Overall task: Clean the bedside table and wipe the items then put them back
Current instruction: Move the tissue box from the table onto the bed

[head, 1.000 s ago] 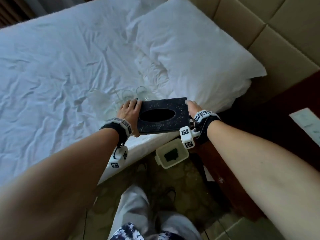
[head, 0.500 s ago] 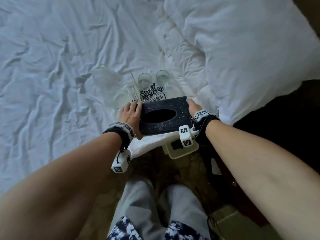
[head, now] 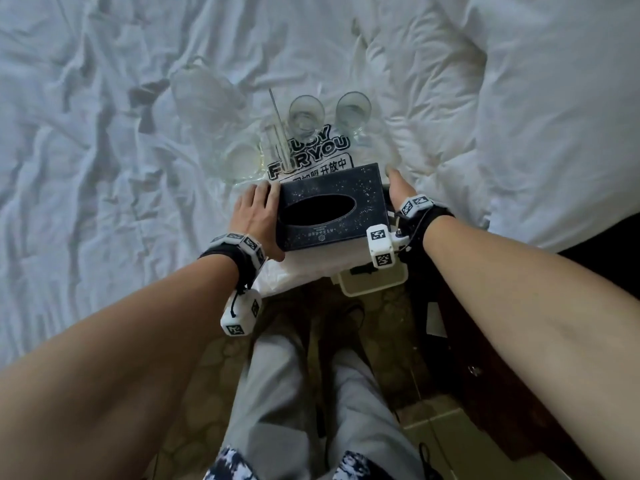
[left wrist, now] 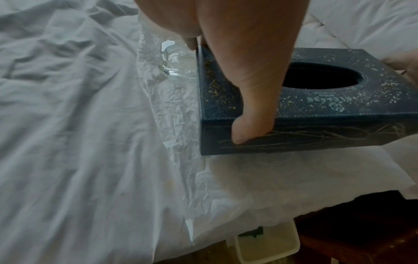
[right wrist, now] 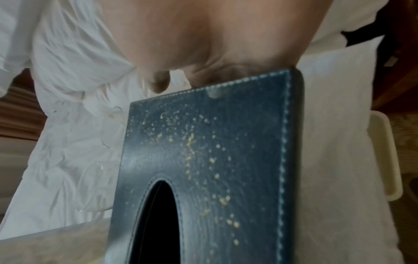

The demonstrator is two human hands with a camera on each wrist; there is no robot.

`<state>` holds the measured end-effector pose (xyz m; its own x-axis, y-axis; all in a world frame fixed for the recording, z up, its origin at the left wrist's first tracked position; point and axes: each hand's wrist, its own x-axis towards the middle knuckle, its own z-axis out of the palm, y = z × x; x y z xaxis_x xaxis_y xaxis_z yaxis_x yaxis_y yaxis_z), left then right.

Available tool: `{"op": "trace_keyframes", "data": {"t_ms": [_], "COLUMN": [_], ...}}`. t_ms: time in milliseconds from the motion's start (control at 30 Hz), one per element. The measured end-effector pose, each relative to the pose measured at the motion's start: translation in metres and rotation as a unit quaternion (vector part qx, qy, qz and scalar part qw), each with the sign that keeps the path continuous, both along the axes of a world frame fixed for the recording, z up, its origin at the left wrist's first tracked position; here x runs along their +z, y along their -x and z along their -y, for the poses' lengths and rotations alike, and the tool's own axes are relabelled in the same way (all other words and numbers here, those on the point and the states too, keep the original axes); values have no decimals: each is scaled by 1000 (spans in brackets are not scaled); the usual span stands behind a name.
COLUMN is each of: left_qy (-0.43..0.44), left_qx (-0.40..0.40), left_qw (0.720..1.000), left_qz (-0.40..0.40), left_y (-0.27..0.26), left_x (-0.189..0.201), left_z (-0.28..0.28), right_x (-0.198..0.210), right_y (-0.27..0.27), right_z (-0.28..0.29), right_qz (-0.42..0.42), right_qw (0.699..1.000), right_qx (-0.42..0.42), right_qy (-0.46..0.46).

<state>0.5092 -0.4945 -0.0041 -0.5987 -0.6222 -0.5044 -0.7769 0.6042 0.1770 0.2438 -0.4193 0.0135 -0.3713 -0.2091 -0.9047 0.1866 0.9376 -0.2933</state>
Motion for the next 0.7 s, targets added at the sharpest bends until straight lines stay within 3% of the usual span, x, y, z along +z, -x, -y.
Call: {"op": "trace_keyframes", "data": {"t_ms": [67, 200, 233, 367, 600, 700], "left_qy": [-4, -10, -10, -4, -5, 0], "left_qx": [6, 15, 16, 15, 6, 0], "left_qw": [1000, 1000, 1000, 1000, 1000, 1000], "left_qz": [-1, -10, -13, -21, -13, 0], "left_y": [0, -5, -7, -8, -8, -6], "left_x": [-7, -19, -22, -26, -22, -22], "left_z": [2, 6, 6, 9, 12, 12], "right_x": [-13, -96, -99, -56, -50, -50], "right_y": [-1, 23, 22, 4, 2, 4], "right_z": [9, 4, 5, 20, 15, 17], "right_qz": [10, -19, -30, -50, -106, -125], "right_qw": [1000, 1000, 999, 996, 954, 949], "right_qx": [2, 6, 2, 68, 275, 283], "right_qy": [-10, -16, -23, -41, -51, -65]}}
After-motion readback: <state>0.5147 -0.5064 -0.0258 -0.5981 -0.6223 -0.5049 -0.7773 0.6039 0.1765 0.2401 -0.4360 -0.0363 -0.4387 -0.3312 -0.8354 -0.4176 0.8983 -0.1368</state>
